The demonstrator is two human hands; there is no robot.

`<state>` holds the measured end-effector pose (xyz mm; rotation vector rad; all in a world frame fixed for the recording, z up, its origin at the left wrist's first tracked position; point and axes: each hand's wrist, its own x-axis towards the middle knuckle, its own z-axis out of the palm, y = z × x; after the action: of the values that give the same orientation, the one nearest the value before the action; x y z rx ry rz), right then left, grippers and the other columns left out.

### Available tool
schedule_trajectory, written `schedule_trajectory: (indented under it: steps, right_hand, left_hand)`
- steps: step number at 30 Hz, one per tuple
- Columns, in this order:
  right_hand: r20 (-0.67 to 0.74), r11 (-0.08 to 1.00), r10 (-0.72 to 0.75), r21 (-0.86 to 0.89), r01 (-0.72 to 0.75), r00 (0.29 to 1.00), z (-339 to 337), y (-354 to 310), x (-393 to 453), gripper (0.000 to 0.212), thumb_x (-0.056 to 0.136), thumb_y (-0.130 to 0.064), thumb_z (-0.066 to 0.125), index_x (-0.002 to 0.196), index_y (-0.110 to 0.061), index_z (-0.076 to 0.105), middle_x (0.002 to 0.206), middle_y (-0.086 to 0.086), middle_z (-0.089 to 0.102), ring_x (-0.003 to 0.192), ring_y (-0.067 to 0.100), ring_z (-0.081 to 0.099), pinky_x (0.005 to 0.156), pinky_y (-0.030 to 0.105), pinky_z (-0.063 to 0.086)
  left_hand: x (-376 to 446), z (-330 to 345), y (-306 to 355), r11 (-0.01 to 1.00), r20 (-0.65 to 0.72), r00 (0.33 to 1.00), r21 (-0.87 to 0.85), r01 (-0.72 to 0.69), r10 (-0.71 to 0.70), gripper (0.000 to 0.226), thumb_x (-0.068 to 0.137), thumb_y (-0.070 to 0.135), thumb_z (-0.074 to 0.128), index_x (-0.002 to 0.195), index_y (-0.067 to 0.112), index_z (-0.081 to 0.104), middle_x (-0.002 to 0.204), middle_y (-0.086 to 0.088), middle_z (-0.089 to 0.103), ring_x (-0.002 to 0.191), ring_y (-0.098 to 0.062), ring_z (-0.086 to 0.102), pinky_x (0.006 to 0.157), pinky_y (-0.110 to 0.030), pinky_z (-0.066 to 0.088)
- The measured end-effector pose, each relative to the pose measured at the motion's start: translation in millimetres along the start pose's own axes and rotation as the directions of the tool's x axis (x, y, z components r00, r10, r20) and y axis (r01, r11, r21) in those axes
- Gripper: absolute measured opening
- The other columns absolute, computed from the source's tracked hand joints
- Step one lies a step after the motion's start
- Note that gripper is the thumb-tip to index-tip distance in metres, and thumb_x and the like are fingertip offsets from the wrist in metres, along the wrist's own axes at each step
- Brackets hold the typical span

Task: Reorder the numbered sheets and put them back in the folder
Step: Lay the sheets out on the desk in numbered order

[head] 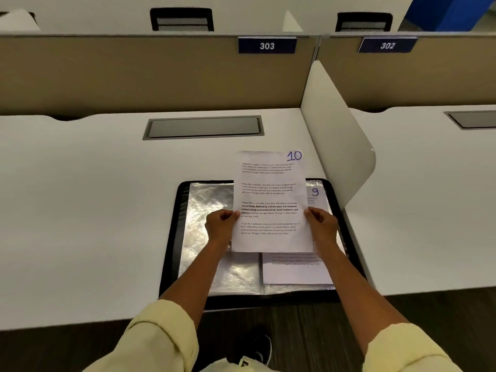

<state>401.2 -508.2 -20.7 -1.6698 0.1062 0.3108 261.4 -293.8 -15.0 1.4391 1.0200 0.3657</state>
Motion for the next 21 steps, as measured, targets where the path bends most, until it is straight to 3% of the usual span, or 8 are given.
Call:
schedule_trajectory:
  steps: [8,14,21]
  right_hand:
    - [0.001,1.000,-0.013,-0.017,0.013,1.000,54,-2,-23,0.008,0.091,-0.013,0.072,0.099,-0.013,0.074,0.091,-0.002,0.072,0.087,0.017,0.067,0.082,0.030,0.055]
    - [0.052,0.998,-0.003,-0.059,0.006,0.999,110,0,-47,0.017,0.091,-0.014,0.073,0.107,-0.009,0.074,0.096,0.003,0.073,0.088,0.018,0.066,0.083,0.032,0.056]
    - [0.118,0.995,0.002,-0.103,0.011,0.993,176,1,-84,0.017,0.091,-0.011,0.071,0.107,-0.007,0.074,0.095,0.006,0.073,0.078,0.014,0.066,0.061,0.019,0.050]
  left_hand:
    - [15,-57,-2,1.000,-0.010,1.000,-0.019,0.023,-0.023,0.010,0.081,0.025,0.079,0.075,0.019,0.073,0.083,-0.005,0.075,0.080,-0.026,0.073,0.076,-0.054,0.059]
    - [24,-117,-1,1.000,-0.116,0.993,0.005,-0.027,0.027,0.014,0.085,0.022,0.076,0.073,0.025,0.071,0.082,0.001,0.073,0.081,-0.022,0.071,0.079,-0.038,0.059]
    - [38,-189,-13,0.999,-0.196,0.980,0.046,-0.022,0.031,0.014,0.090,0.020,0.070,0.082,0.009,0.072,0.082,-0.002,0.070,0.078,-0.020,0.064,0.071,-0.029,0.052]
